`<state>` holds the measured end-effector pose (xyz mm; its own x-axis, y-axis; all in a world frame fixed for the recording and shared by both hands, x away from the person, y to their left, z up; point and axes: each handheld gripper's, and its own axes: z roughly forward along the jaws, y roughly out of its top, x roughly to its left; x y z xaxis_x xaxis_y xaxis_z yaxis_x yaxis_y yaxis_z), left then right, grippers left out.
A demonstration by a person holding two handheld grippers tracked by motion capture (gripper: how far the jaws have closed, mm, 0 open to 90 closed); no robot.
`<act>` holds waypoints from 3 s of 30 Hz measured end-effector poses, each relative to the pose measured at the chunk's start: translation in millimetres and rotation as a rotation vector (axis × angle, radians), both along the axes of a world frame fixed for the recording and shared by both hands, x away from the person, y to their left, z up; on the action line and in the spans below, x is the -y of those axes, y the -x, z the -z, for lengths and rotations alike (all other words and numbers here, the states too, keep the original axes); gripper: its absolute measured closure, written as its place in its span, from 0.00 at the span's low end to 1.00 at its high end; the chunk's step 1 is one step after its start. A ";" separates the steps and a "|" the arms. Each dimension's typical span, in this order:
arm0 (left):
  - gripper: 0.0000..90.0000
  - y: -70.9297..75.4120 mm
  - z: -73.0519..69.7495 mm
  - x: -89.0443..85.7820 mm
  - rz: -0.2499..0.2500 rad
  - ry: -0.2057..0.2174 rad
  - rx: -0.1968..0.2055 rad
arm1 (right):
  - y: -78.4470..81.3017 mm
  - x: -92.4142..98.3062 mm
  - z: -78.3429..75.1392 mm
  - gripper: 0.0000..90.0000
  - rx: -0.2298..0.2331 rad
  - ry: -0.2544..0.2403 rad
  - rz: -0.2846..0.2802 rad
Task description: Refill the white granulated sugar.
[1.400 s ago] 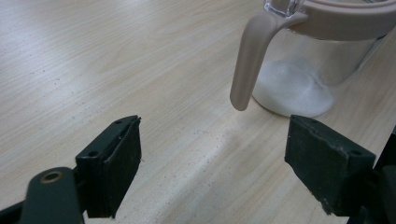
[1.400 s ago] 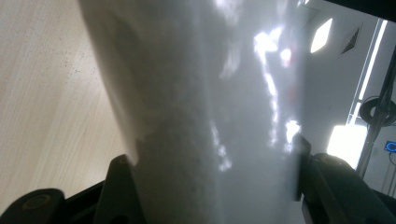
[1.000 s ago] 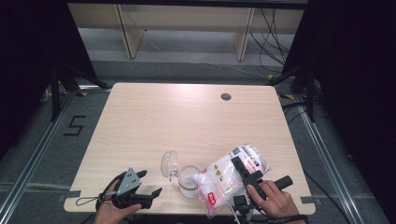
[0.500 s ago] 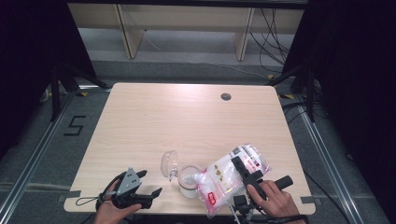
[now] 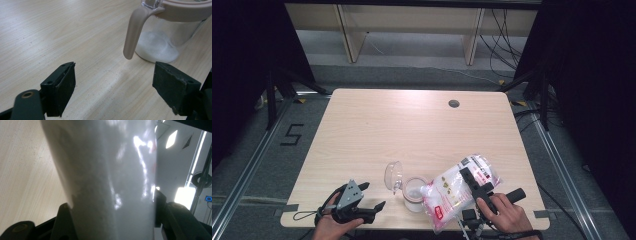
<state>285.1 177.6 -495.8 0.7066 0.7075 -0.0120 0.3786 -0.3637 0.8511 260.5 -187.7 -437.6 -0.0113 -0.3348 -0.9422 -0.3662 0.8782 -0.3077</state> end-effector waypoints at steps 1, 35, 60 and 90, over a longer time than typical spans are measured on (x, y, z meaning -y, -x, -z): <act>0.20 0.0 0.1 0.0 0.000 0.000 0.000 | 0.0 0.0 0.0 0.57 -0.001 0.000 0.000; 0.20 0.1 0.1 0.1 0.001 -0.001 -0.002 | 0.3 0.1 -0.4 0.58 -0.002 0.000 0.001; 0.20 0.1 -0.1 0.0 0.001 -0.001 0.001 | 0.3 0.2 -0.8 0.58 -0.006 0.000 0.001; 0.21 0.1 0.0 0.3 -0.006 0.000 0.004 | 2.0 1.3 1.0 0.58 -0.015 -0.032 0.021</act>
<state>285.0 177.3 -495.7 0.7024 0.7118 -0.0091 0.3771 -0.3612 0.8528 258.5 -189.0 -438.6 -0.0318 -0.3044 -0.9520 -0.3522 0.8948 -0.2743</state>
